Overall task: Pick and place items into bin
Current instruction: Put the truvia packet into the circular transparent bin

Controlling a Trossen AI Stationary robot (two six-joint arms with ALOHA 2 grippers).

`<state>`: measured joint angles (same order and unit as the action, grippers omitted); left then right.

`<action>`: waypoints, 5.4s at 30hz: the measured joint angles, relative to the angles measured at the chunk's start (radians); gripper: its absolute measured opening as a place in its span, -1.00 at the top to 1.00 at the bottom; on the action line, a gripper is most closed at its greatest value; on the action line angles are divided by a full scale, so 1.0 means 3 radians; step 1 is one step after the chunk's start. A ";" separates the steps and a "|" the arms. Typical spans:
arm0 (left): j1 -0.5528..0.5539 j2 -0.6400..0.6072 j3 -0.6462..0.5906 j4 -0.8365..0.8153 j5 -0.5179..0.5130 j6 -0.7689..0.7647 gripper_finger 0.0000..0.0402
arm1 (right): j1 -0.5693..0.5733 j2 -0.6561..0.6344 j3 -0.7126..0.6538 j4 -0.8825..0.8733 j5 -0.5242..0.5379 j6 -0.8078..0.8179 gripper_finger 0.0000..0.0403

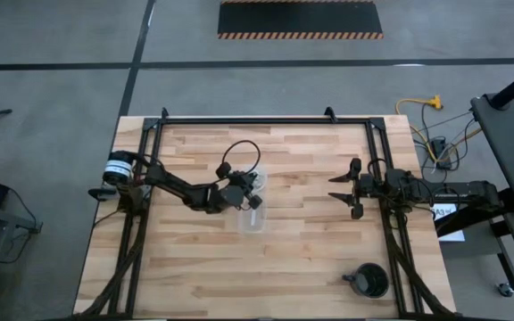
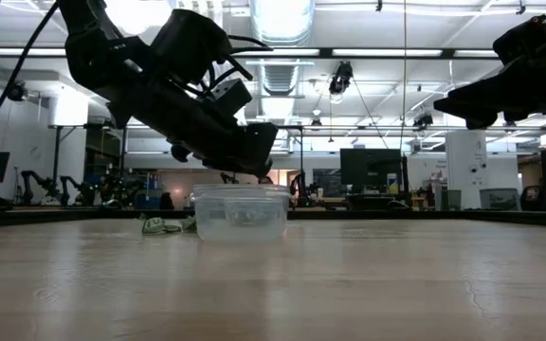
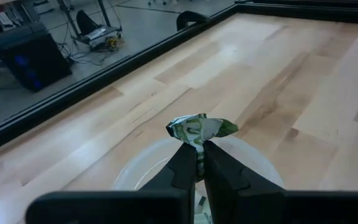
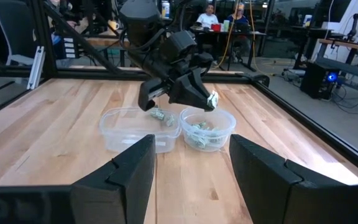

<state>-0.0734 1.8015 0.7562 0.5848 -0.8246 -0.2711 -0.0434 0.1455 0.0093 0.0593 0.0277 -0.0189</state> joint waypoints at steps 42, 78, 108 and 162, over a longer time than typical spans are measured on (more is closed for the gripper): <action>-0.0315 -0.1035 -0.0082 -0.0821 0.0125 0.0847 0.81 | 0.0000 0.0003 0.0000 0.0000 -0.0004 0.0000 0.03; -0.0502 -0.1383 -0.0100 -0.1195 0.0215 0.0838 0.81 | 0.0000 0.0006 0.0000 0.0001 0.0000 0.0000 0.03; -0.0497 -0.1358 -0.0125 -0.1192 0.0201 0.0841 0.81 | 0.0000 0.0005 0.0000 0.0001 0.0000 0.0000 0.03; -0.0492 -0.1369 -0.0020 -0.1886 0.0767 0.0177 -0.83 | -0.0001 0.0008 0.0000 0.0000 -0.0001 -0.0001 0.03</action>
<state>-0.2210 1.3906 0.7503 0.0189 -0.5945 -0.2181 -0.0437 0.1478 0.0093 0.0593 0.0273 -0.0193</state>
